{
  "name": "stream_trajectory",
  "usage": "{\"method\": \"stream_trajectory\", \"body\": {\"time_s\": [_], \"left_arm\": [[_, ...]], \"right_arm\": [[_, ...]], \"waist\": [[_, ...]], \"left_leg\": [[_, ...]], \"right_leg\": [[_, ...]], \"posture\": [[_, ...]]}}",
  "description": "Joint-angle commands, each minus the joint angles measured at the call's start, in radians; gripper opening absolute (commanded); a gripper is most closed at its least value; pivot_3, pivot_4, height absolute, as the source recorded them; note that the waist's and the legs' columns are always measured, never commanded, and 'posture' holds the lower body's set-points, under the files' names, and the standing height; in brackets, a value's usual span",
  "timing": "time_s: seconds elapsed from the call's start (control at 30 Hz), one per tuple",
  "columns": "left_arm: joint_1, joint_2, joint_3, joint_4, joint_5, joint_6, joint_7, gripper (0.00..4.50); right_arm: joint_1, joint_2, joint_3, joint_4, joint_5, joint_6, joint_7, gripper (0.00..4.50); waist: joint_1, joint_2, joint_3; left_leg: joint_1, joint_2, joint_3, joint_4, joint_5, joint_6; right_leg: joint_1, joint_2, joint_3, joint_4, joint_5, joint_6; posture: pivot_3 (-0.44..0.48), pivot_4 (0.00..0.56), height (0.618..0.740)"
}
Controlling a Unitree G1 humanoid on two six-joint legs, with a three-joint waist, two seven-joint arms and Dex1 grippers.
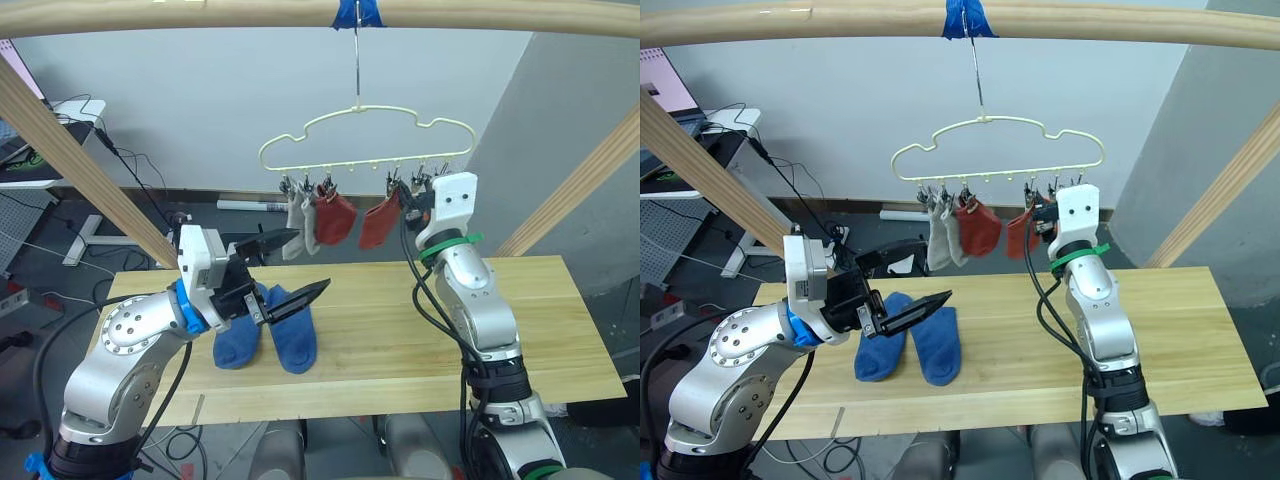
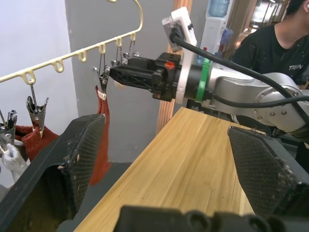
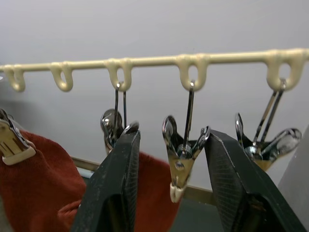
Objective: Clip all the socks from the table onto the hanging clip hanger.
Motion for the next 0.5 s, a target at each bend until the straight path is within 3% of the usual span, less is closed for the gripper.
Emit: {"method": "stream_trajectory", "body": {"time_s": [0.03,0.5], "left_arm": [[-0.006,-0.004,0.006,-0.02,0.005,-0.018,-0.005,4.5],[-0.004,-0.01,-0.005,-0.022,0.024,-0.03,-0.011,4.5]], "right_arm": [[-0.012,0.009,-0.015,-0.017,-0.005,-0.029,-0.009,2.09],[-0.034,0.057,-0.023,0.008,0.015,-0.02,-0.007,2.09]], "waist": [[0.0,0.0,0.0],[0.0,0.0,-0.001]], "left_leg": [[0.0,0.0,0.0,0.0,0.0,0.0],[0.0,0.0,0.0,0.0,0.0,0.0]], "right_leg": [[0.0,0.0,0.0,0.0,0.0,0.0],[0.0,0.0,0.0,0.0,0.0,0.0]], "posture": [[-0.043,0.194,0.74],[-0.039,0.182,0.74]]}}
